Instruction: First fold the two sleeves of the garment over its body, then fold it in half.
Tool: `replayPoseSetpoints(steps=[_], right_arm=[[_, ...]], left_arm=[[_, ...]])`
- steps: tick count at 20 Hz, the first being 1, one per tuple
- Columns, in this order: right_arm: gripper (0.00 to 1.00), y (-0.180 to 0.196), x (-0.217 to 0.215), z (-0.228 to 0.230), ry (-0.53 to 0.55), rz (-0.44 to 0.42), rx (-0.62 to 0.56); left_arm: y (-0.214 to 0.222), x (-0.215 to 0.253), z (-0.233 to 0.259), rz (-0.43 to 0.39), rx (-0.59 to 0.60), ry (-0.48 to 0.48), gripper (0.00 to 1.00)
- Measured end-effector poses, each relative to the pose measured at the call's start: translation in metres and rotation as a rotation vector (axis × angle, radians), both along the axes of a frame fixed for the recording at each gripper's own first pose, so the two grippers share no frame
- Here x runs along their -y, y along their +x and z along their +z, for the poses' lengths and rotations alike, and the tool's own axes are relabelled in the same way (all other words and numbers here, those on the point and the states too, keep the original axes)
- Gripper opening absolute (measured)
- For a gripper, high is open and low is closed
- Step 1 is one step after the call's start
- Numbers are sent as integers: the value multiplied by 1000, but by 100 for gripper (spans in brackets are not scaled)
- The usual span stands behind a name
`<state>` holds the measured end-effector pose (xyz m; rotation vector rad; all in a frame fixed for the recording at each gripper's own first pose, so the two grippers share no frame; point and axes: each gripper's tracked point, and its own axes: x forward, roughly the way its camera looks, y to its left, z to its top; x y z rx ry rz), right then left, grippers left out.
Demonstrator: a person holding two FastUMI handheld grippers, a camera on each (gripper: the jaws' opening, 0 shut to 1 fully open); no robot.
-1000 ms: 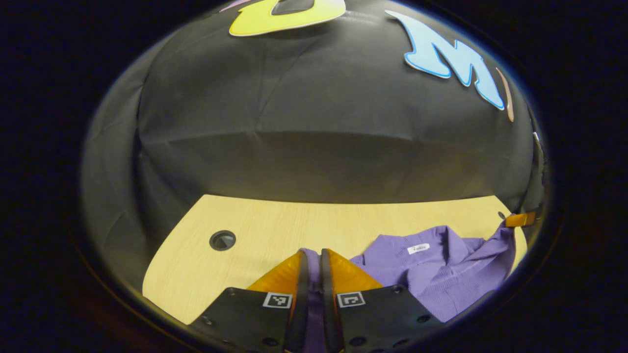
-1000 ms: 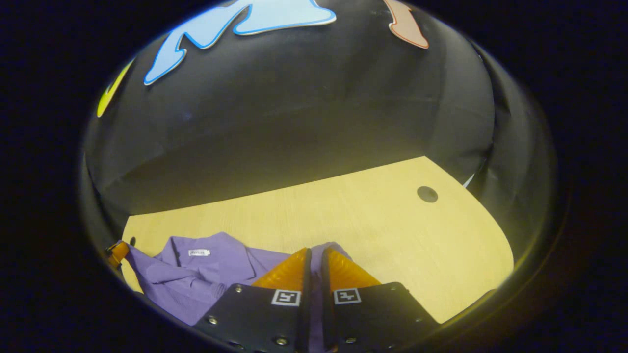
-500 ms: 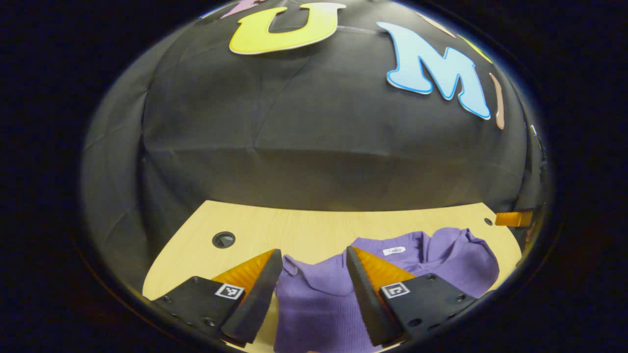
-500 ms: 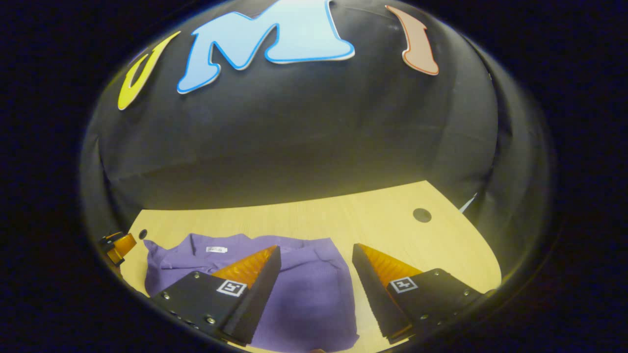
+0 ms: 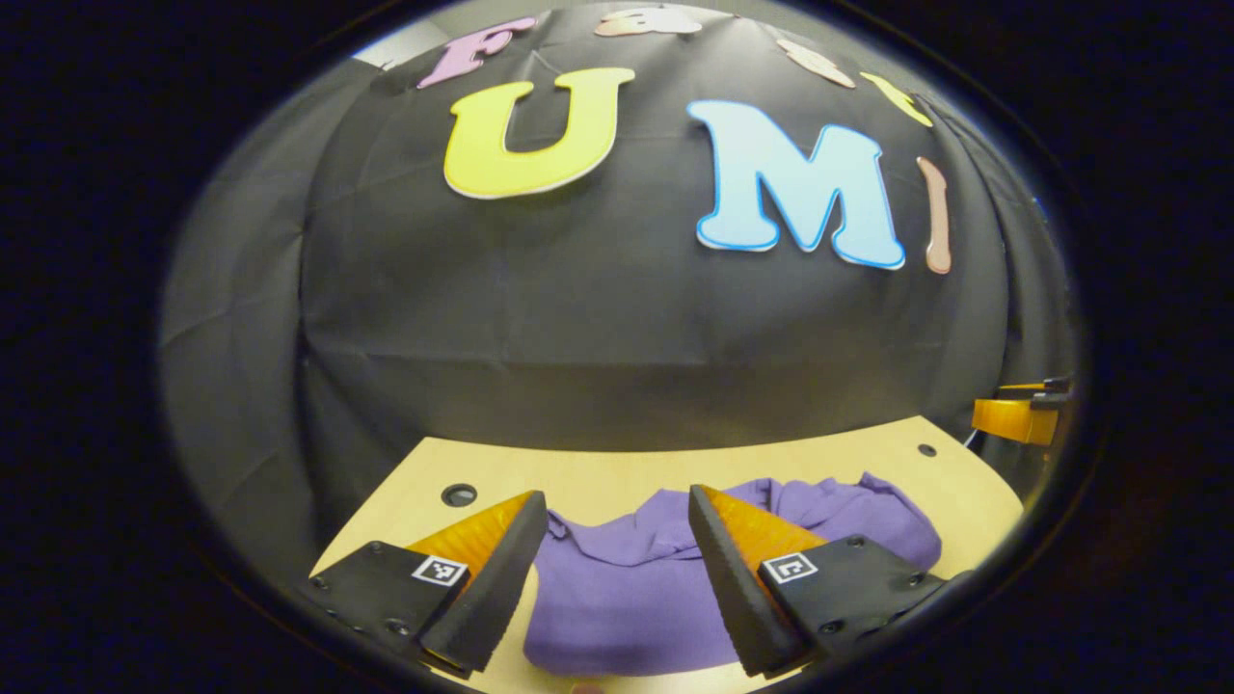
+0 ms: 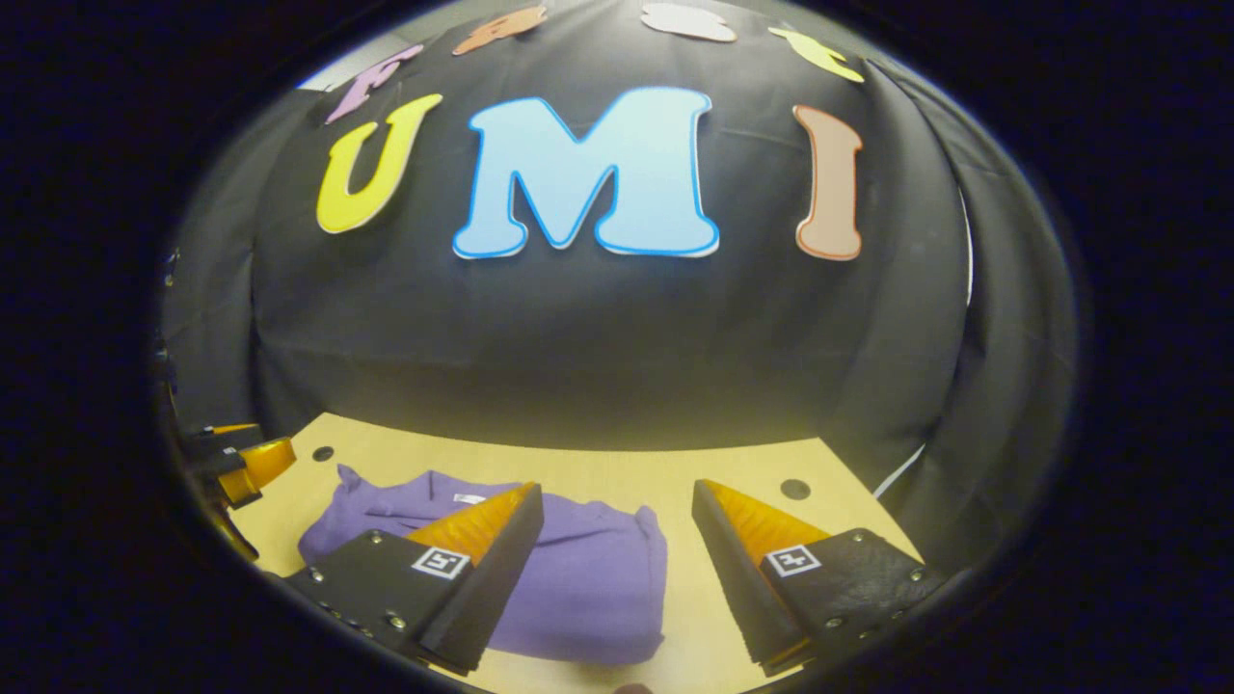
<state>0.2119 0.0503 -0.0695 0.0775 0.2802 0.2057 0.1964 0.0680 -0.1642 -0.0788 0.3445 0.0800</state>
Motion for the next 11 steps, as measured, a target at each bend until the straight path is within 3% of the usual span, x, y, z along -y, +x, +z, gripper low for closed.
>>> replayPoseSetpoints(steps=[1, 7, 11], right_arm=[[96, -11, 2, 8, -11, 3, 25], [95, -85, 22, 49, -3, -3, 136], [95, -141, 44, 65, 1, 0, 196]], left_arm=[[-9, 6, 14, 0, 22, -2, 97], [-80, 40, 99, 5, 145, 31, 93], [-142, 67, 126, 27, 194, 45, 93]])
